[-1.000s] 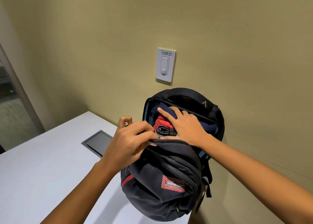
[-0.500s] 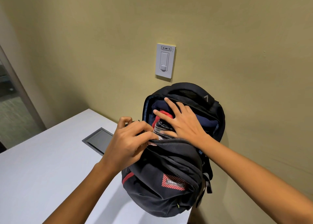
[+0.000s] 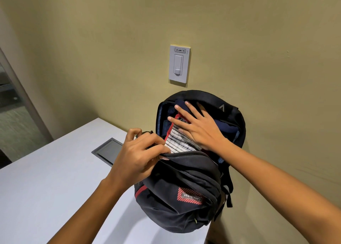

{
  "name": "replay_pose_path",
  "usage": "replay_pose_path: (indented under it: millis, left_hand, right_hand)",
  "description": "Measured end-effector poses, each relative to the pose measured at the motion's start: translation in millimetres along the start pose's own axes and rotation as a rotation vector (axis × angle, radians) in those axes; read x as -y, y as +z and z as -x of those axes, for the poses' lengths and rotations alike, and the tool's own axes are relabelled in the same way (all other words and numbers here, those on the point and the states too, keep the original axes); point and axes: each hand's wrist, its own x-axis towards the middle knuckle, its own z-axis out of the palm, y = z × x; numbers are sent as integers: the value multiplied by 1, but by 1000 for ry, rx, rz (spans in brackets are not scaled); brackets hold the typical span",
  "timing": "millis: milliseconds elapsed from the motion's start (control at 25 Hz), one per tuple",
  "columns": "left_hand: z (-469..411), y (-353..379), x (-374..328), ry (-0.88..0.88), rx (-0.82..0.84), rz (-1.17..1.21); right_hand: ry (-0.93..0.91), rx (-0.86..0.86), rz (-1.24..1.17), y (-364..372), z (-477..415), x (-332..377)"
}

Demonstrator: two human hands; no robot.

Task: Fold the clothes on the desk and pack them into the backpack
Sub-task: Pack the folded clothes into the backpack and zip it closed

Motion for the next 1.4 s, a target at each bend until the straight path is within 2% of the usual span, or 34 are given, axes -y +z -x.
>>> replay_pose_path:
  millis: [120, 280, 440, 520, 680, 800, 960, 1000, 1200, 1280, 1400]
  left_hand:
    - [-4, -3, 0, -8, 14, -7]
    - [-8, -3, -1, -17, 38, 5]
    - [-9, -2, -3, -76, 58, 45]
    - [-12, -1, -7, -104, 55, 56]
    - [-24, 6, -19, -114, 30, 91]
    - [-35, 13, -26, -144, 19, 74]
    - [-49, 24, -32, -254, -5, 49]
    - [-53, 27, -33, -286, -7, 41]
    - [-66, 42, -35, -376, -19, 24]
    - [-71, 49, -33, -400, -28, 1]
    - [-81, 58, -27, -450, -9, -79]
  right_hand:
    - [-17, 20, -30, -9, 1, 6]
    - [46, -125, -140, -43, 10, 7]
    - [300, -478, -320, -69, 49, 14]
    - [461, -537, -386, -67, 77, 25]
    - [848, -466, -470, -43, 136, 57]
    - [1116, -373, -643, -27, 162, 83]
    - [1389, -86, -1032, -10, 166, 92]
    - [1422, -9, -1080, -4, 166, 92]
    - [1417, 159, -1078, 9, 173, 85]
    - [1413, 179, -1106, 4, 176, 75]
    - [1404, 118, -1235, -4, 181, 61]
